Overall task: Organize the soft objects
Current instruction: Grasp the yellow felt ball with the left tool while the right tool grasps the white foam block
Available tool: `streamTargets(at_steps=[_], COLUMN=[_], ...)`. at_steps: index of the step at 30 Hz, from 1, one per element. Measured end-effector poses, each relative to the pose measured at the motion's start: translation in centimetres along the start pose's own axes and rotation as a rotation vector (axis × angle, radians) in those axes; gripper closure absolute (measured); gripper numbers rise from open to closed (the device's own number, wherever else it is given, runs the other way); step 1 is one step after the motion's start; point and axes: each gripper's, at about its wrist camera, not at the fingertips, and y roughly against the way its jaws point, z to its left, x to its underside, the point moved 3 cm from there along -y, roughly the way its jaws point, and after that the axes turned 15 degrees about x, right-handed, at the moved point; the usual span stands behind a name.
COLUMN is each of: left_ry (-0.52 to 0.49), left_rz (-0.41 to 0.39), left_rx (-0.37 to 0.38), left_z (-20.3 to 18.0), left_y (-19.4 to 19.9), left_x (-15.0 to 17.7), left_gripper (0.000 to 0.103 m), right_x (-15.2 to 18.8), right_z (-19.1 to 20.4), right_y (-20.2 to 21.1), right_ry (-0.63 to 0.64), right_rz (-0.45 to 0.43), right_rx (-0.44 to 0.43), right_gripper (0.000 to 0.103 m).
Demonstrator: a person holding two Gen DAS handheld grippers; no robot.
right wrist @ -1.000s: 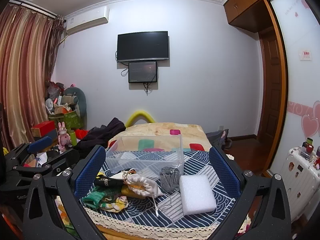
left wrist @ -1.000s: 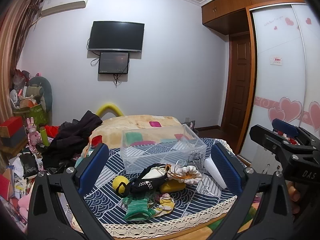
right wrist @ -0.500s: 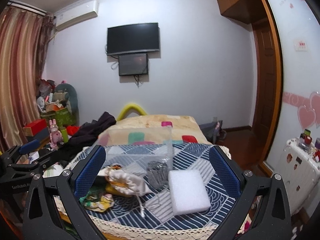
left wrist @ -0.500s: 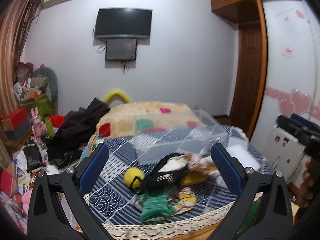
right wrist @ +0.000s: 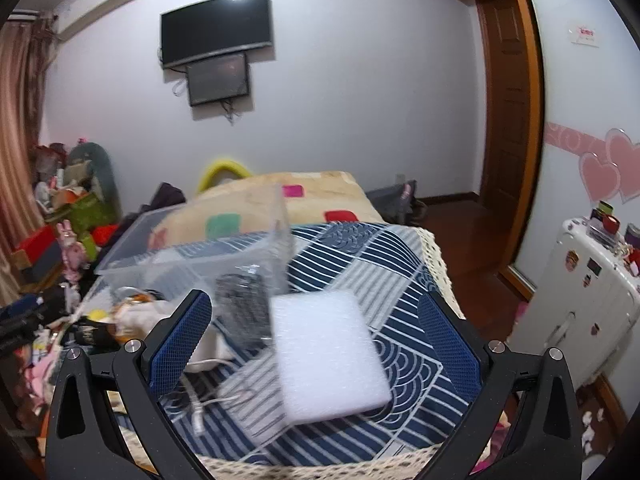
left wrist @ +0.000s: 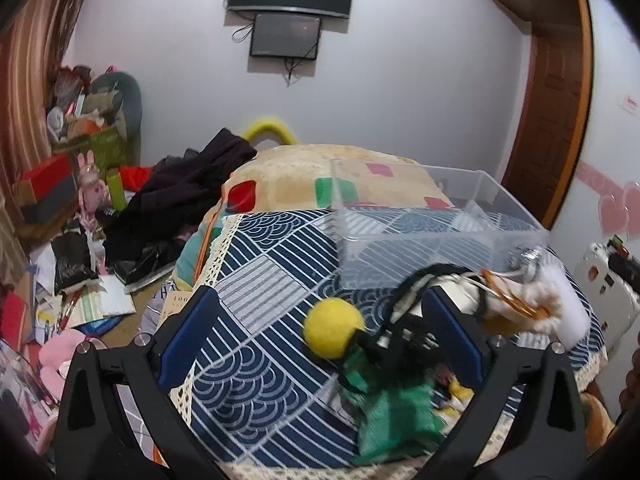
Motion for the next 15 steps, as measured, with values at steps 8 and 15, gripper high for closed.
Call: streamTargets(at_steps=[8, 15], left_ry=[0.110, 0.151], left_rz=[0.107, 0.151], left_rx=[0.002, 0.063], left_z=[3.1, 3.5], left_y=[-4.7, -6.3], left_x=[1.0, 2.3], left_gripper=[0.023, 0.024], right_x=[1.3, 2.9], right_z=[0.1, 0.8], right_y=[-2.9, -5.5], right_ry=[0.026, 0.051], right_rz=[0.089, 0.180], right_rx=[0.023, -0.004], right_gripper=[0.000, 0.000])
